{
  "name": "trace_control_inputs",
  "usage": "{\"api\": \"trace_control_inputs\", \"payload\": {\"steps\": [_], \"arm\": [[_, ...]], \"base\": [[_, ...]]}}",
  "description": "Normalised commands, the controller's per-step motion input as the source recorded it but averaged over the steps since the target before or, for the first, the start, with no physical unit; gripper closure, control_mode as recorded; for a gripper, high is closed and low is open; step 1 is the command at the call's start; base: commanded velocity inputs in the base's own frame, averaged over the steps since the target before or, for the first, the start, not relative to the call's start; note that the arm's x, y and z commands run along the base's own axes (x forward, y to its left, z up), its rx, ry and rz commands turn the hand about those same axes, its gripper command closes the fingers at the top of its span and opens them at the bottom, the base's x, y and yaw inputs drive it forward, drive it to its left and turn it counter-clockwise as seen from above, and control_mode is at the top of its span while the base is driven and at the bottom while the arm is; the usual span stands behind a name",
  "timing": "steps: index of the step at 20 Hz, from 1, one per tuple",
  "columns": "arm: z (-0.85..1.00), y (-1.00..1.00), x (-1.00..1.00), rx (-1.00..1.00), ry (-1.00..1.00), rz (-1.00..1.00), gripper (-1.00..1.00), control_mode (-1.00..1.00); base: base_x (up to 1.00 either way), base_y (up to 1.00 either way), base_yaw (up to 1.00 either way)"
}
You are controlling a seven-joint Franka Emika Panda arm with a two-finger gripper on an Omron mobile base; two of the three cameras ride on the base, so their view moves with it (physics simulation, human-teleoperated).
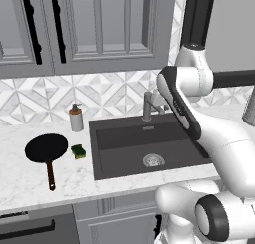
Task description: Pick the pan and sponge and place them into the sink. Then turn on the water.
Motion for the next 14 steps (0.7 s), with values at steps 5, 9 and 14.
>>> {"api": "trace_control_inputs", "payload": {"steps": [5,9,14], "arm": [[0.0,0.23,0.16,0.0,-0.04,-0.02,-1.0,-1.0],[0.0,1.0,0.03,-0.03,-0.04,-0.06,-1.0,-1.0],[-0.01,1.0,-0.01,0.0,0.01,-0.01,-1.0,-1.0]], "base": [[0.0,0.0,0.0],[0.0,0.0,0.0],[0.0,0.0,0.0]]}}
